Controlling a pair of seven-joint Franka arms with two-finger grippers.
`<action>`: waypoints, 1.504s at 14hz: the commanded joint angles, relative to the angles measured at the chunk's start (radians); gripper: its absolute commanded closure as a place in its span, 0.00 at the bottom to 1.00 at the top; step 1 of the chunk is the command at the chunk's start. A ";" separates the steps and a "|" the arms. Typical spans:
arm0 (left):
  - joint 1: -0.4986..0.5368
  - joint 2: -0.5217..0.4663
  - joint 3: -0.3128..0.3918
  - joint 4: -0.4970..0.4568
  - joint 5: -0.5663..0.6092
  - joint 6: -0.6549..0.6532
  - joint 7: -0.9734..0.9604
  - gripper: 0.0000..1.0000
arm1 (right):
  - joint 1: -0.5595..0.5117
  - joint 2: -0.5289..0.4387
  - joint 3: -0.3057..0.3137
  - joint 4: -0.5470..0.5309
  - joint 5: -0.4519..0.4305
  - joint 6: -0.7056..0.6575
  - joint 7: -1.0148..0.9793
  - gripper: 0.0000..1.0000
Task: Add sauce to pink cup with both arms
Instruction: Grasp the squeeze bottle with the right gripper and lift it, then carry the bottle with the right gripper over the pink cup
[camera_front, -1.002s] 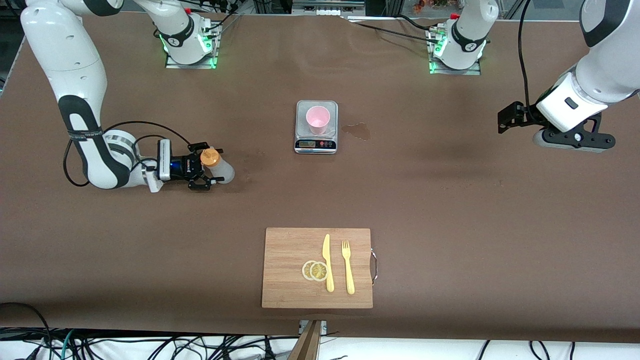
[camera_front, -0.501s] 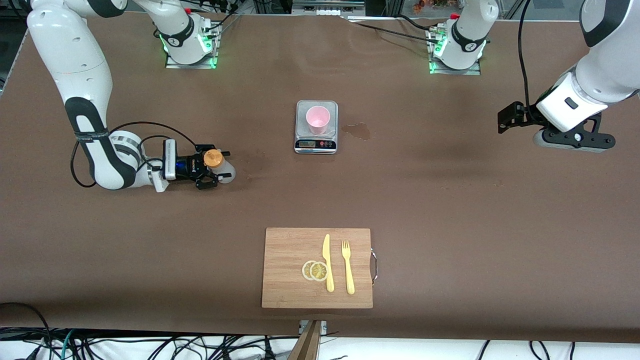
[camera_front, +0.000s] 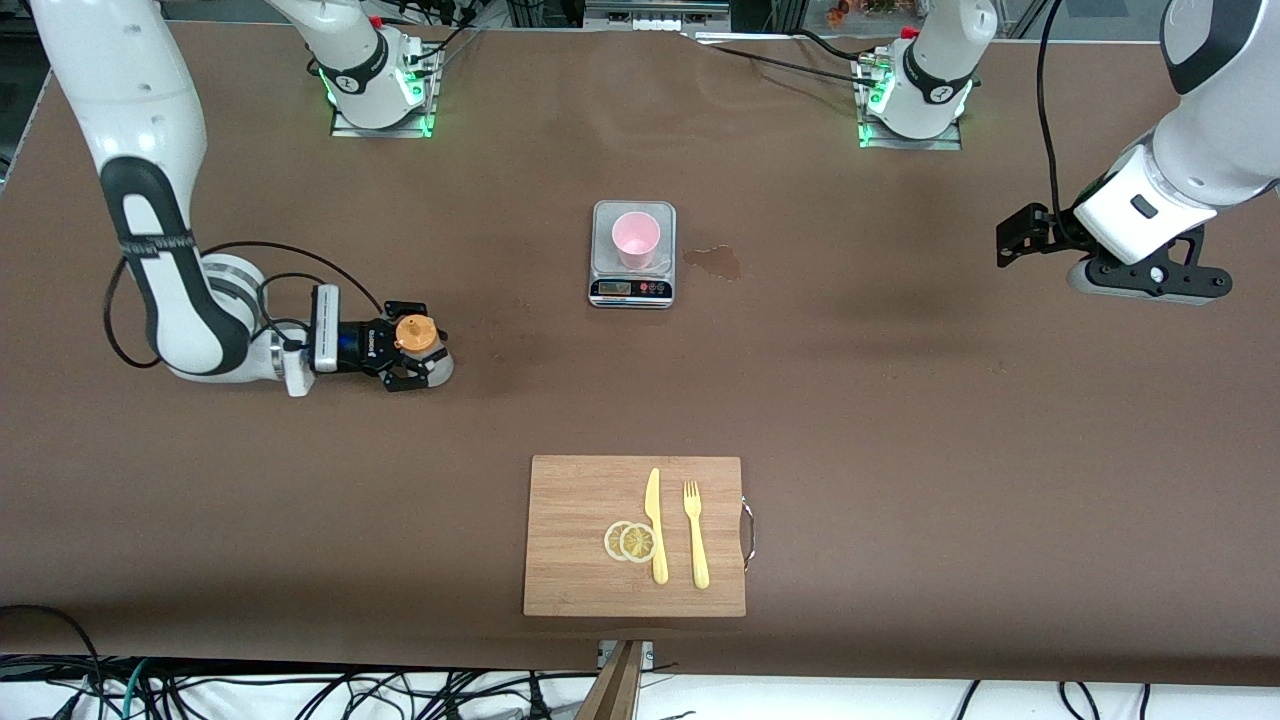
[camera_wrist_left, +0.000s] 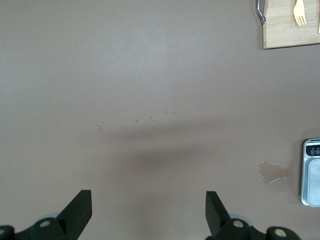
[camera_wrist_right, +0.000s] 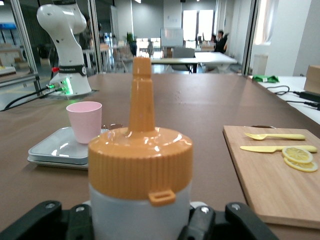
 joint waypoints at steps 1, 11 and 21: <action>0.001 0.002 0.004 0.013 -0.009 -0.003 0.013 0.00 | 0.045 -0.147 -0.001 -0.053 -0.087 0.101 0.156 1.00; 0.001 0.002 0.004 0.011 -0.009 -0.004 0.013 0.00 | 0.420 -0.359 0.016 -0.165 -0.607 0.470 0.959 1.00; 0.001 0.002 0.004 0.011 -0.009 -0.004 0.012 0.00 | 0.494 -0.393 0.170 -0.152 -0.981 0.453 1.507 1.00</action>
